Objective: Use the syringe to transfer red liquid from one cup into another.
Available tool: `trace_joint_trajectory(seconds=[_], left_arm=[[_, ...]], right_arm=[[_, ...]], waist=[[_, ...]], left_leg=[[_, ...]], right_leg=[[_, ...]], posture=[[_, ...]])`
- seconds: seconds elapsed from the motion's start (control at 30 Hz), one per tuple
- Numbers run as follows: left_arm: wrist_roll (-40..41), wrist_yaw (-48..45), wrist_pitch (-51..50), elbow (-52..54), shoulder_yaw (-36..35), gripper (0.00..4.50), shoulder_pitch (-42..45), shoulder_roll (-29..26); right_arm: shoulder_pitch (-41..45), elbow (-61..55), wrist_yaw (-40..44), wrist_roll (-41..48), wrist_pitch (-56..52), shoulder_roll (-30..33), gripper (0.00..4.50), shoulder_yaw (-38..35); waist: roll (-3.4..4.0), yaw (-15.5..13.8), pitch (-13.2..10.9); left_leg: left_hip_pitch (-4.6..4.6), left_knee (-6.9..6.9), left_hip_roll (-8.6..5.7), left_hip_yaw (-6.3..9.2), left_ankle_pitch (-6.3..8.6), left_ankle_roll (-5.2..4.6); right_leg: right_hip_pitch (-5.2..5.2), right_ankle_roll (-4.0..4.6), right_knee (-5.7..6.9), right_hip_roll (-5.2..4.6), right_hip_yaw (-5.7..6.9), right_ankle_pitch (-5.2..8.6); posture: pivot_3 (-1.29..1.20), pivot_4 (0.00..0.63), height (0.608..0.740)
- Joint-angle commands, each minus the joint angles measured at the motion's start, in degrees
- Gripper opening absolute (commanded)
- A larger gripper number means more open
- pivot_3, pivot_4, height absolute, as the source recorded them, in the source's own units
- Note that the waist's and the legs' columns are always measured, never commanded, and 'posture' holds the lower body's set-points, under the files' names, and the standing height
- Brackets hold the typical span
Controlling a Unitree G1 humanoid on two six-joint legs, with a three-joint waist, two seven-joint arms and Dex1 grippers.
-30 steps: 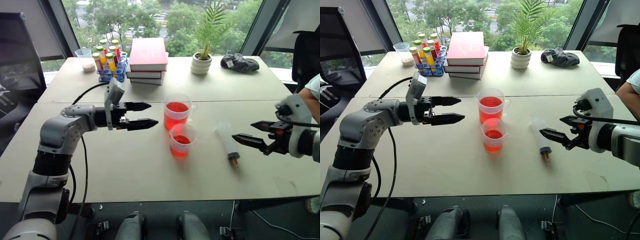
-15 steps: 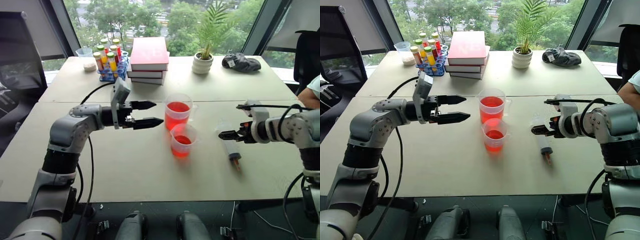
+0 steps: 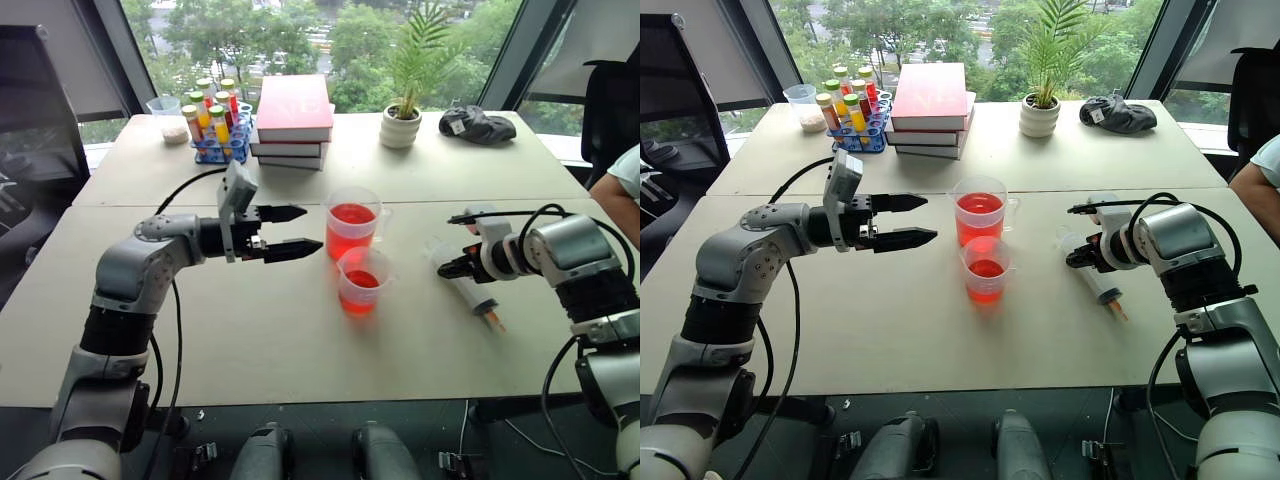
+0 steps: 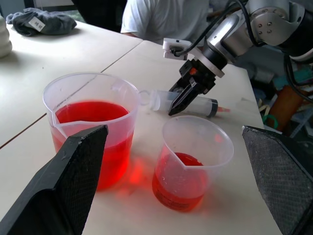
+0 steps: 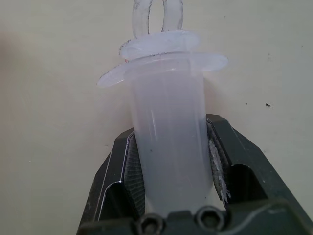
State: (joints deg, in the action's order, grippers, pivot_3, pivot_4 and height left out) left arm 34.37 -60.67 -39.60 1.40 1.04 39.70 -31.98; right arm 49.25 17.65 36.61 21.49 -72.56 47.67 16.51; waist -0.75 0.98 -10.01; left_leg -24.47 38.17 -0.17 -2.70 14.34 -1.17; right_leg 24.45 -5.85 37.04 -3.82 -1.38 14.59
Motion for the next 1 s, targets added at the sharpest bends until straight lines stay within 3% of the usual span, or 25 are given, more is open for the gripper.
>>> trace_joint_trajectory(seconds=[0.03,0.23,0.37,0.5,0.8,1.0], left_arm=[[-0.09,-0.14,1.51,0.16,-1.28,4.50,1.73,-0.38],[-0.86,-1.39,2.96,-3.83,-1.25,4.50,4.98,-0.63],[-0.91,-2.35,3.34,-6.33,-1.29,4.50,7.18,-0.56],[-1.48,-3.29,3.76,-8.42,-0.64,4.50,9.77,-0.27],[-3.03,-5.02,4.26,-11.95,0.05,4.50,14.43,-0.42],[-6.75,-4.59,8.07,-20.22,0.88,4.50,21.12,3.18]], right_arm=[[0.65,-4.43,0.94,-0.72,-0.37,1.30,1.40,-2.54],[2.69,-14.64,-2.23,0.16,8.58,0.03,1.40,-15.51],[4.45,-19.10,-4.20,2.96,20.38,-7.17,1.40,-24.59],[6.66,-21.30,-5.53,7.27,33.88,-18.83,1.40,-30.12],[3.36,-6.76,-3.37,6.09,61.63,-35.25,1.40,-29.88],[-1.65,0.65,-0.46,2.02,71.42,-39.24,1.40,-25.71]], waist=[[0.01,-0.12,-0.01],[0.03,-0.34,-0.02],[0.02,-0.09,-0.02],[0.02,-0.01,-0.02],[0.02,-0.17,-0.01],[0.04,-0.10,-0.03]], left_leg=[[0.00,0.00,0.00,0.00,0.00,0.00],[-0.05,-0.01,-0.02,0.00,0.00,0.00],[-0.04,-0.03,-0.02,-0.01,0.00,0.00],[-0.02,-0.06,0.01,0.01,0.00,0.01],[-0.03,-0.02,-0.06,-0.01,-0.01,0.01],[-0.02,-0.03,-0.06,0.01,-0.01,0.03]], right_leg=[[0.00,0.00,0.00,0.00,0.00,0.00],[0.04,0.00,-0.01,-0.04,0.01,0.00],[0.05,-0.01,0.00,0.00,0.00,0.00],[0.05,-0.01,0.04,0.05,0.01,-0.01],[0.02,-0.02,0.06,-0.01,0.03,-0.01],[0.02,-0.02,0.08,0.02,0.06,-0.01]], posture=[[0.00,0.150,0.740],[0.00,0.150,0.740],[0.00,0.150,0.740],[0.00,0.150,0.740],[0.00,0.150,0.740],[0.00,0.150,0.740]])
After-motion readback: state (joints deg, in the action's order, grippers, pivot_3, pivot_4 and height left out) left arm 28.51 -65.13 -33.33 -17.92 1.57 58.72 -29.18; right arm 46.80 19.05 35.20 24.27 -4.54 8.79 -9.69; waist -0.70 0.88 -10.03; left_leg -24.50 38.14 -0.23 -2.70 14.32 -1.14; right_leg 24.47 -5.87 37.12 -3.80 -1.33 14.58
